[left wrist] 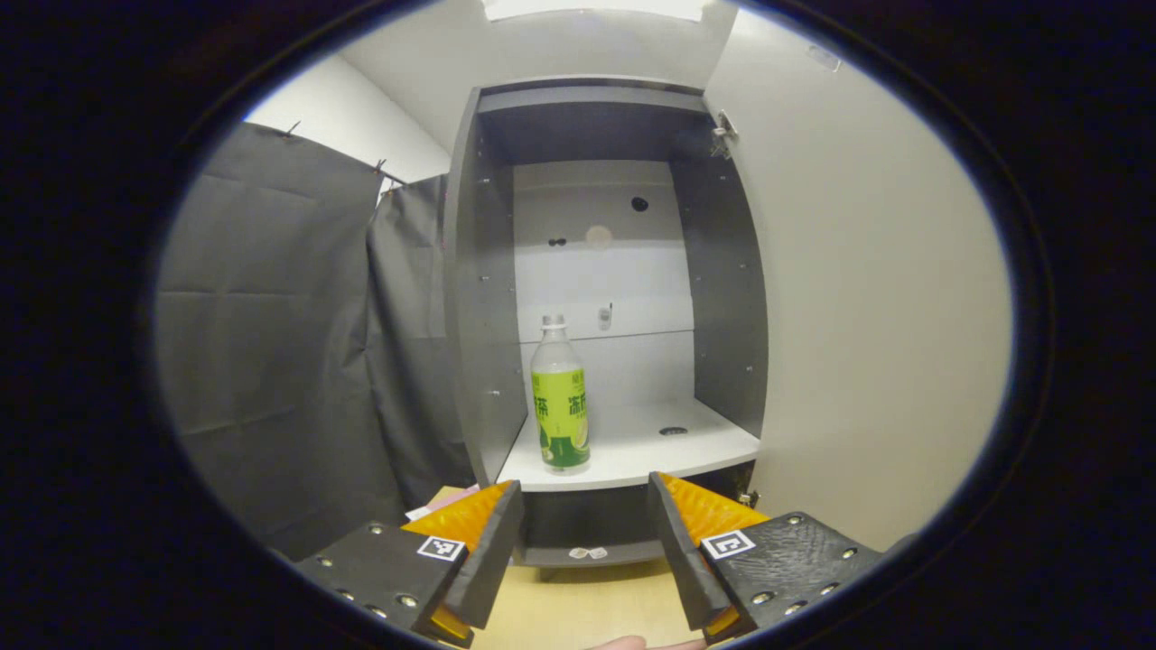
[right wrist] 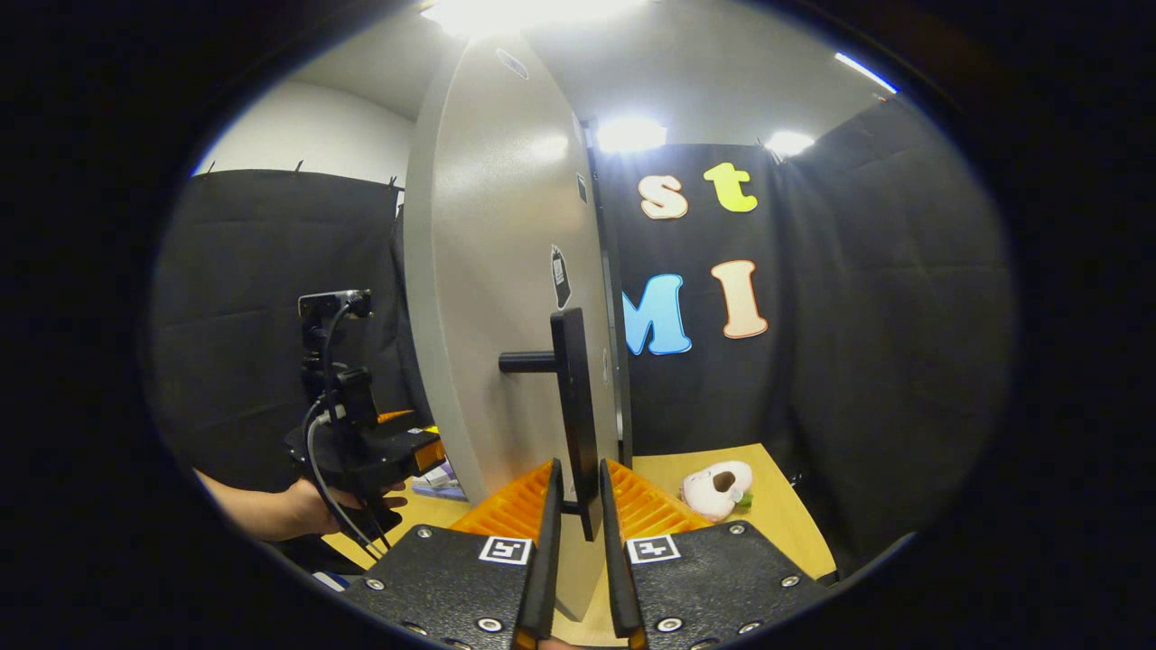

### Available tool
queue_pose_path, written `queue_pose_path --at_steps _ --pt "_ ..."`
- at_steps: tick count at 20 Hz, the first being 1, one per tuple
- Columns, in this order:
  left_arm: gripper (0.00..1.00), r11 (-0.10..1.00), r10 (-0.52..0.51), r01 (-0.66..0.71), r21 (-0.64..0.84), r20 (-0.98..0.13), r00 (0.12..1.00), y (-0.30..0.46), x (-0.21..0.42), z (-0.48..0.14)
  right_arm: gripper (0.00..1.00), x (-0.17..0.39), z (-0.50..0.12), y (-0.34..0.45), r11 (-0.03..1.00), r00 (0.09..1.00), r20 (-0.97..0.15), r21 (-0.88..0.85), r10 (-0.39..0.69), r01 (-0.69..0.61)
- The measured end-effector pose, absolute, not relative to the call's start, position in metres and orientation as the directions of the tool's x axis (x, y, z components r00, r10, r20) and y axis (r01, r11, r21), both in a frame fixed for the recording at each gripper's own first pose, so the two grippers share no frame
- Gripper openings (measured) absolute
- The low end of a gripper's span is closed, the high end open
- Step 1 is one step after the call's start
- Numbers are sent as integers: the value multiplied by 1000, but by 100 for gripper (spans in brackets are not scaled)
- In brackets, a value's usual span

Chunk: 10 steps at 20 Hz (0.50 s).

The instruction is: Open the cabinet door with the right hand, grasp the bottle in the cabinet with the left hand and place it on the coaster, then close the cabinet door with the right hand.

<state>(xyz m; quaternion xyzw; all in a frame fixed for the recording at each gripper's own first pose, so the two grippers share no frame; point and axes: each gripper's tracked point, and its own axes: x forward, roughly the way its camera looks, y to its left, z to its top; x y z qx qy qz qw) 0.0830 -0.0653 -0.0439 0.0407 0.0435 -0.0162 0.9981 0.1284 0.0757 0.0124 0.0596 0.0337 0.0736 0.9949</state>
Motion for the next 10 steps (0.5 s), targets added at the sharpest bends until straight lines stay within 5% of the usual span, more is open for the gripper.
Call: queue_pose_path --at_steps 3,8,10 --pt "84 995 -34 41 87 -80 996 -67 107 -46 28 113 14 66 990 995 -53 122 81 -74" --pt "75 996 -12 17 89 -53 999 -63 145 -46 39 86 10 33 986 997 -61 156 -53 62" --pt "84 994 -3 8 107 -47 999 -61 159 -48 41 79 13 26 985 997 -40 155 -71 76"
